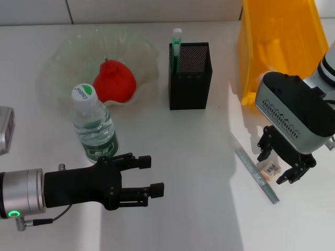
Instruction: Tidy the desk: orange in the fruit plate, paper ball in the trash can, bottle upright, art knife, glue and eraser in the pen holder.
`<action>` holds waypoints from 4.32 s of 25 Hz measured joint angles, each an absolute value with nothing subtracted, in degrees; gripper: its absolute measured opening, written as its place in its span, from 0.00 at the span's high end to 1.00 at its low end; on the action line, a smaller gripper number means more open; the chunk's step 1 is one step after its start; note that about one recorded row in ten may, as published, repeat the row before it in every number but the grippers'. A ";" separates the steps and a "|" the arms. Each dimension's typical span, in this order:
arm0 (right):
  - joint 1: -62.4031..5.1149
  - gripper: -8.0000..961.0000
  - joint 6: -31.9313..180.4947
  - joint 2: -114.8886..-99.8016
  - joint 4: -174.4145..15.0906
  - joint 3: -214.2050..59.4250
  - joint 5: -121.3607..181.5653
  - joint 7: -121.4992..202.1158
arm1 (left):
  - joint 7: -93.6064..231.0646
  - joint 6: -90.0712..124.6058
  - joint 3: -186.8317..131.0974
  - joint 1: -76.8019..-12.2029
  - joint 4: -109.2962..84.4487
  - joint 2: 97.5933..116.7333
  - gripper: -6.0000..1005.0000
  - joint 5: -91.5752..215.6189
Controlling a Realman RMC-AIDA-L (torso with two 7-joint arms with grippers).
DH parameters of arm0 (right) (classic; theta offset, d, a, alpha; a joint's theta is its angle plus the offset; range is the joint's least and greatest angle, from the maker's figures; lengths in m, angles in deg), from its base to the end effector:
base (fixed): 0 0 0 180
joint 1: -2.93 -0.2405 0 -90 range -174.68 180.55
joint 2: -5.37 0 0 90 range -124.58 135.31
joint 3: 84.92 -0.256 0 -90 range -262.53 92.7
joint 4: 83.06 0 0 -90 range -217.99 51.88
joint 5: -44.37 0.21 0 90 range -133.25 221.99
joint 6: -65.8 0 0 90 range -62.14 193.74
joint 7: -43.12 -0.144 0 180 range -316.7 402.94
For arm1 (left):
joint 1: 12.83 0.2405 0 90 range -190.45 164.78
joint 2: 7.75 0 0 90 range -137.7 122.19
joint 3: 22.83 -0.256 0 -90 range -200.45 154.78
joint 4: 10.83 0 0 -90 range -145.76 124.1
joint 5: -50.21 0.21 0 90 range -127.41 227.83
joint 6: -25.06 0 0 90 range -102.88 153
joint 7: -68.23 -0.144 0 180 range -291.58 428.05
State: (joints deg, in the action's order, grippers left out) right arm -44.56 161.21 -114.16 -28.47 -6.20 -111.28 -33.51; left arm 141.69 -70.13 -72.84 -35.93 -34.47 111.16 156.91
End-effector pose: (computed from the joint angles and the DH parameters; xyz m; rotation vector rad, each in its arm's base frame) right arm 0.1967 0.3542 -0.0303 2.6949 0.6157 0.8788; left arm -0.2827 0.2509 -0.0474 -2.8450 -0.8699 -0.9259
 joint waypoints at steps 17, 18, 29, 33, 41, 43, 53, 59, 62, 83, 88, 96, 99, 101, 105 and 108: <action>-44.52 0.66 158.73 -114.25 -29.71 -3.79 -110.82 -34.02 | 142.53 -70.13 -72.73 -36.04 -34.60 111.02 0.14 156.91; -44.52 0.66 158.81 -114.25 -29.54 -3.91 -110.68 -34.18 | 142.53 -70.13 -72.73 -36.04 -34.60 111.02 0.14 156.91; -44.63 0.74 167.95 -113.23 -17.49 -22.96 -104.84 -35.35 | 143.66 -70.71 -72.81 -35.59 -35.00 110.76 0.14 157.18; -45.49 0.73 167.29 -112.28 -15.11 -33.04 -96.27 -39.88 | 143.88 -70.96 -72.96 -35.59 -35.12 110.59 0.14 157.52; -45.51 0.71 149.56 -113.49 -24.25 -34.07 -84.41 -45.96 | 143.96 -71.81 -73.66 -35.66 -35.18 110.56 0.14 157.63; -46.51 0.70 145.91 -113.60 -28.50 -34.07 -83.52 -46.07 | 143.99 -72.01 -73.66 -35.66 -35.18 110.59 0.14 157.63; -50.49 0.68 138.05 -113.73 -38.85 -34.02 -82.65 -48.45 | 144.00 -72.25 -73.63 -35.51 -35.18 110.71 0.14 157.61; -50.51 0.67 137.94 -113.73 -38.69 -33.98 -82.40 -49.53 | 144.00 -72.24 -73.63 -35.50 -35.18 110.73 0.14 157.61; -50.28 0.66 137.86 -113.73 -38.44 -34.03 -82.31 -49.74 | 144.00 -72.24 -73.63 -35.50 -35.18 110.73 0.14 157.61; -41.42 0.48 165.11 -113.74 -4.19 -25.69 -102.94 -92.99 | 144.10 -74.09 -73.60 -34.46 -36.68 110.45 0.14 158.23; -38.54 0.48 163.08 -113.92 -7.60 -22.83 -102.70 -98.17 | 143.91 -73.89 -73.63 -34.33 -37.76 110.46 0.14 158.68; -36.67 0.48 161.52 -114.07 -11.53 -18.18 -102.66 -103.66 | 144.17 -74.38 -74.83 -34.85 -39.95 110.40 0.14 159.03; -36.35 0.48 161.50 -114.05 -11.63 -16.52 -102.86 -105.49 | 144.10 -74.51 -75.07 -34.86 -40.62 110.24 0.14 159.02; -36.23 0.48 161.42 -114.04 -11.98 -16.43 -102.89 -106.19 | 143.90 -74.57 -75.50 -34.87 -40.87 110.22 0.14 159.03; -36.11 0.47 160.77 -114.02 -13.08 -15.12 -102.99 -107.76 | 143.47 -74.61 -76.68 -34.89 -41.14 110.26 0.14 159.03; -35.92 0.47 159.79 -114.01 -13.19 -12.61 -103.82 -109.88 | 143.29 -74.61 -77.09 -34.87 -41.15 110.27 0.14 159.10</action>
State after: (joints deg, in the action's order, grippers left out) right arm -35.92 159.79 -114.01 -13.19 -12.61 -103.82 -109.88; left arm 143.29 -74.61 -77.09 -34.87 -41.15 110.27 159.10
